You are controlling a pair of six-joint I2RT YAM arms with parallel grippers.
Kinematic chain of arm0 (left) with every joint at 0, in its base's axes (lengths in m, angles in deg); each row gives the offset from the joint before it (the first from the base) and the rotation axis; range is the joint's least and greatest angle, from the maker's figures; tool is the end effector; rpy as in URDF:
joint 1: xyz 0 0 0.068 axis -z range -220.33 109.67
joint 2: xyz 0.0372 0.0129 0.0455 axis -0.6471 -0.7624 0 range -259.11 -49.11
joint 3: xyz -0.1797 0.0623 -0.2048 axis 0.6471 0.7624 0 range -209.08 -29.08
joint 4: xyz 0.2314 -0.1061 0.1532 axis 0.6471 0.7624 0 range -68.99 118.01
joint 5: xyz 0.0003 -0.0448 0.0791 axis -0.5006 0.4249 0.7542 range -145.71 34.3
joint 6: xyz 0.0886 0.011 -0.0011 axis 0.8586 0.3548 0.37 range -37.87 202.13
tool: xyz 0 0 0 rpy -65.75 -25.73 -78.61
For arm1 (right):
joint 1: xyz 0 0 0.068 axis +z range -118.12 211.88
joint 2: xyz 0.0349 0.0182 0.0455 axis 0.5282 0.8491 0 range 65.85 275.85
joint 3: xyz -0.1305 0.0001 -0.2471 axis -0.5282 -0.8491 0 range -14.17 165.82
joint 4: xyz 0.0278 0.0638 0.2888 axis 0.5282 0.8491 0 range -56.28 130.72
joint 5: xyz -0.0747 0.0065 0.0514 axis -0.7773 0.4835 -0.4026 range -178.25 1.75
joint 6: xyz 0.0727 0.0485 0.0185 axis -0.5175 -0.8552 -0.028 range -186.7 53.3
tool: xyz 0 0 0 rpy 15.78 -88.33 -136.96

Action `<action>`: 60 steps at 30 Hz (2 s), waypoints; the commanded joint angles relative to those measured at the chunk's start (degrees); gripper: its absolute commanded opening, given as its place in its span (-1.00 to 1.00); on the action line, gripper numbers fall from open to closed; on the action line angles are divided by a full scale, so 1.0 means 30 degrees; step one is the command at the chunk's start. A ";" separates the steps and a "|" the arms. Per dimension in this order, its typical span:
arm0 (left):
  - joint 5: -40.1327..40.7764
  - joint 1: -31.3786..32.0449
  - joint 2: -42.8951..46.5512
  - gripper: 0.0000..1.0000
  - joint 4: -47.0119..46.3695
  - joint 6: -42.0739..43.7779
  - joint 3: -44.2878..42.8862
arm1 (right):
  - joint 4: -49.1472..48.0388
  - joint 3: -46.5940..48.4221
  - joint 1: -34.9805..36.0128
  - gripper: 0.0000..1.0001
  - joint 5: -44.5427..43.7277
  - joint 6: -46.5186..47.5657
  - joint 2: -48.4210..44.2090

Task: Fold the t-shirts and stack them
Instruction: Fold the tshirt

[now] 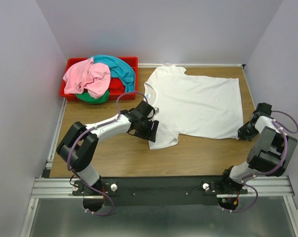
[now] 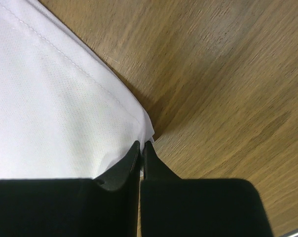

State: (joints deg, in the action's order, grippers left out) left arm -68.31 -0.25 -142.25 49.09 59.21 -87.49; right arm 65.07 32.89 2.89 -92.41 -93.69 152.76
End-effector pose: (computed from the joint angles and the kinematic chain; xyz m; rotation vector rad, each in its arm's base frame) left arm 0.2724 -0.2519 0.1373 0.4890 2.7434 -0.6145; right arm 0.2687 -0.1555 0.1037 1.3352 2.4759 -0.1105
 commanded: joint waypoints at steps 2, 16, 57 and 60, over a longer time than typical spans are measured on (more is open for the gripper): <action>-0.0868 0.0820 -0.0591 0.31 -0.0100 -0.0709 0.0369 | -0.0168 -0.0134 -0.0179 -0.83 0.0216 0.0088 -0.0231; 0.1181 0.1876 -0.0972 0.13 0.0163 -0.2146 0.0634 | -0.0197 -0.0221 -0.0180 -0.83 0.0304 0.0117 -0.0202; 0.0683 0.1993 0.3156 -1.00 0.4000 -0.1970 -0.1709 | 0.2409 -0.0133 -0.0179 -0.97 0.0391 -0.0234 -0.4331; 0.1269 0.1906 0.2866 -1.00 0.4089 -0.1766 -0.2353 | 0.2556 0.0099 -0.0179 -0.96 0.0742 -0.0264 -0.4304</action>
State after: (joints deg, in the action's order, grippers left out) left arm -64.55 5.30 -134.71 59.54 54.01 -91.64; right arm 70.08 32.24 2.89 -91.71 -93.77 140.78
